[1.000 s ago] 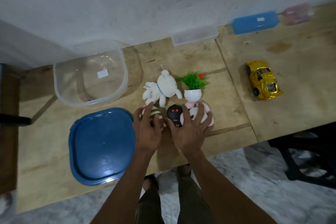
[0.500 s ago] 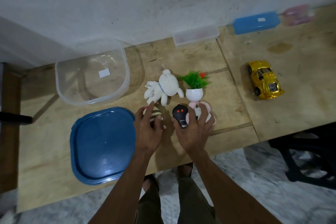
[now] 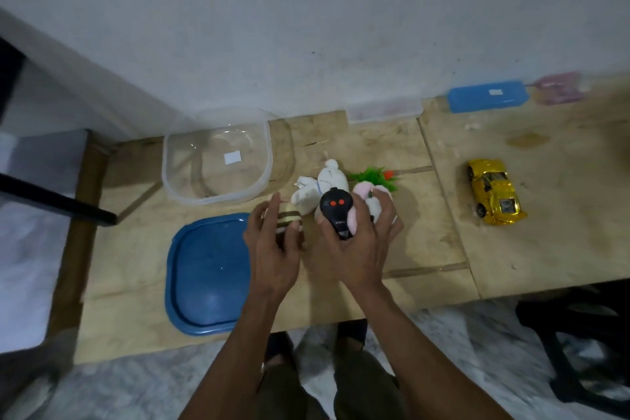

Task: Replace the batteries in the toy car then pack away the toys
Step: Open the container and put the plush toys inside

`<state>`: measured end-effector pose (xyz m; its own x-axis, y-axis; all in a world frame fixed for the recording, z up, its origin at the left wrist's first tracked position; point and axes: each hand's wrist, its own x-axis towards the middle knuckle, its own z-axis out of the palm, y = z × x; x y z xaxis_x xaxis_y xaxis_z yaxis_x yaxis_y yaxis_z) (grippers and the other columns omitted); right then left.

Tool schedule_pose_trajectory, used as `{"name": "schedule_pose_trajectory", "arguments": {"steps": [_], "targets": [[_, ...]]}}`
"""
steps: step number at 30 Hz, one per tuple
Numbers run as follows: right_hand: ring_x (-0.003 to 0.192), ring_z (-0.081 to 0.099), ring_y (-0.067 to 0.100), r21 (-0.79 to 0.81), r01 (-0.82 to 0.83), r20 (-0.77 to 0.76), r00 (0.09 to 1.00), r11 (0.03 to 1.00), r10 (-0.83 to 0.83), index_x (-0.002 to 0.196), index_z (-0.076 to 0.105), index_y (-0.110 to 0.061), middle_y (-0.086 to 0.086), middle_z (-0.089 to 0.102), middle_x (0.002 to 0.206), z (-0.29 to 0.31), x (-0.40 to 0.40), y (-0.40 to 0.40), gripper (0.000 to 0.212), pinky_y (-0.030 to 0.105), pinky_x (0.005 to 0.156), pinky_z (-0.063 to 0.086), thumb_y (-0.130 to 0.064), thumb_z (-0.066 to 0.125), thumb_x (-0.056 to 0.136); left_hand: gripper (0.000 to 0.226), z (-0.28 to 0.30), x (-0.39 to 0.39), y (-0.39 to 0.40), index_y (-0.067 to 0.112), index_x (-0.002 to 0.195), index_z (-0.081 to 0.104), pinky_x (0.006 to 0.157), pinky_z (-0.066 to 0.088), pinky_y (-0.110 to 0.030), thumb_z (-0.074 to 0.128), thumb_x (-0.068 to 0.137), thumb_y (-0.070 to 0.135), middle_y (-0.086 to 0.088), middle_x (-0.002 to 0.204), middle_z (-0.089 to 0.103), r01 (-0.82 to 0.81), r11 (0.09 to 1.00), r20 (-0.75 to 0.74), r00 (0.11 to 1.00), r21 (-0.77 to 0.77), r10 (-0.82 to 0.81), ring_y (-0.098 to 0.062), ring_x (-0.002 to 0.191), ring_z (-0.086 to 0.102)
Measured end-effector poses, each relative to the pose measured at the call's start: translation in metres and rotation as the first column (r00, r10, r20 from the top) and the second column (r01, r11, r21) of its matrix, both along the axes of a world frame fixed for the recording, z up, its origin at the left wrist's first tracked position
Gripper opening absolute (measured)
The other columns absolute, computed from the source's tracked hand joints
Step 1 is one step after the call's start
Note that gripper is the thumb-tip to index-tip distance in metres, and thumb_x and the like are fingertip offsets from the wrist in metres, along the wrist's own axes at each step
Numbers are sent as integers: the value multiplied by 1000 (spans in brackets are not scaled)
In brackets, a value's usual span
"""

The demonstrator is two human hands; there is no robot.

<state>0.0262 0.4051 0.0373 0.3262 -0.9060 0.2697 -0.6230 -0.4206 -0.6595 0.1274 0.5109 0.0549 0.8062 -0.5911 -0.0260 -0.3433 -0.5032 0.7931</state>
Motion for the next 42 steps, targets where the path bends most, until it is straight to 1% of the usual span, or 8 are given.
{"name": "schedule_pose_trajectory", "arguments": {"steps": [4,8,12,15,24,31,39,42], "targets": [[131,41,42,15,-48,76,996,999,47,125,66,-16,16,41,145,30,39,-16,59,47,106,32,-52,74,79,57,27,28,2,34,153,35,98,50,-56,49,98,42,0,147,35,-108,988,40,993,-111,113,-34,127,46],[123,41,40,41,-79,84,994,996,76,122,66,-17,11,39,145,54,98,-22,57,43,102,35,-53,72,78,54,52,76,3,24,152,40,101,50,-31,53,100,29,-13,148,35,-209,964,62,973,-165,222,-15,120,47],[118,41,39,50,-80,-25,996,996,81,118,65,-23,7,41,144,56,167,-16,56,44,99,33,-60,68,75,55,37,143,1,50,148,35,93,52,-62,46,94,54,6,147,34,-252,959,14,967,-134,256,-46,117,54],[118,42,39,47,-89,-117,989,995,94,117,65,-25,7,42,143,42,209,-9,57,43,95,29,-64,65,75,52,14,182,1,63,142,30,91,51,-64,44,92,56,9,143,36,-244,968,36,969,-56,246,-49,117,54],[116,38,43,101,-165,-256,949,981,186,115,62,-22,8,36,145,-6,281,-9,61,51,96,40,-68,64,76,53,-20,228,-16,25,152,37,110,36,-54,51,100,23,-14,149,34,-258,954,-91,957,155,274,-36,130,33],[121,37,43,27,-254,-303,920,967,250,114,64,-21,12,42,143,-14,296,-16,58,53,99,36,-68,58,81,64,-30,233,-19,20,151,37,112,31,-51,52,92,1,-17,152,27,-237,952,-56,966,195,252,-34,132,28],[119,40,45,48,-320,-344,884,946,317,114,65,-21,12,45,142,-7,292,-14,59,46,96,31,-65,54,76,74,-24,241,-16,16,156,26,104,45,-45,57,90,5,-19,148,35,-210,943,-67,970,259,234,-38,126,47],[123,34,39,125,-290,-272,910,949,314,116,63,-23,7,39,146,4,296,-4,56,41,92,32,-63,64,77,70,-17,241,-14,13,155,31,101,40,-27,52,91,-5,-18,140,44,-243,964,-107,961,104,254,-31,122,51]]}}
